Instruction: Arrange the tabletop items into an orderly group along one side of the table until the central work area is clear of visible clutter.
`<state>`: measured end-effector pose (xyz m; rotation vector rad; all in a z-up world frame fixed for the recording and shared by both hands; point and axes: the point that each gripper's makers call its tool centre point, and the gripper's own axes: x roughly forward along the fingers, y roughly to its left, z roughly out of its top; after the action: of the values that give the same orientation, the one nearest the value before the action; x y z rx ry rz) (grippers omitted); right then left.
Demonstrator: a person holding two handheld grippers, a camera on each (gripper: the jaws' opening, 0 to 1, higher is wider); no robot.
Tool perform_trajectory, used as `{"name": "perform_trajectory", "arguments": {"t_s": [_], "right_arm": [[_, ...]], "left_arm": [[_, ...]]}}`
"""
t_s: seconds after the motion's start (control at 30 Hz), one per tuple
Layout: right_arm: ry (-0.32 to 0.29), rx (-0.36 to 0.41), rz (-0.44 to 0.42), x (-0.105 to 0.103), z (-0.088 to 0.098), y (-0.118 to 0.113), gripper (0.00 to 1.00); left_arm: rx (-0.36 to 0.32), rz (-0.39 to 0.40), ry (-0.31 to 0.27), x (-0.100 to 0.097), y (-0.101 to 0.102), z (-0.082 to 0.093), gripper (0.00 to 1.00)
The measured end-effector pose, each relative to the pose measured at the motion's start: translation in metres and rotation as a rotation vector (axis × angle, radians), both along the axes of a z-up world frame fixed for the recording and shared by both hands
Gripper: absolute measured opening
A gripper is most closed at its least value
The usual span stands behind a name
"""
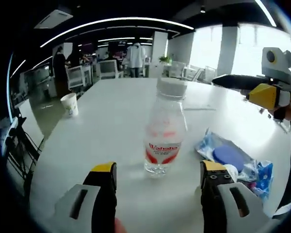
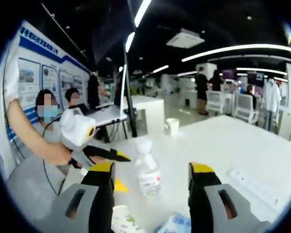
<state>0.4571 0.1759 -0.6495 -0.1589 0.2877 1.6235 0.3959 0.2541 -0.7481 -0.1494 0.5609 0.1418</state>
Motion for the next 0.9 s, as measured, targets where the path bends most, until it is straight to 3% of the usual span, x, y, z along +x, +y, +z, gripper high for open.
{"name": "perform_trajectory", "arguments": {"t_s": [0.27,0.5,0.9], "right_arm": [[-0.004,0.001,-0.049,-0.006,0.011,-0.021,0.59],[-0.013,-0.017,-0.11,-0.008,0.013,-0.055,0.6],[0.003,-0.024,-0.221,-0.013,0.017,-0.109,0.61]], "left_arm": [[0.011,-0.045,0.004,-0.015,-0.012,0.01,0.73],[0.037,-0.086,0.008,-0.031,-0.019,0.019,0.82],[0.041,-0.128,0.031,-0.054,-0.03,0.027,0.82]]}}
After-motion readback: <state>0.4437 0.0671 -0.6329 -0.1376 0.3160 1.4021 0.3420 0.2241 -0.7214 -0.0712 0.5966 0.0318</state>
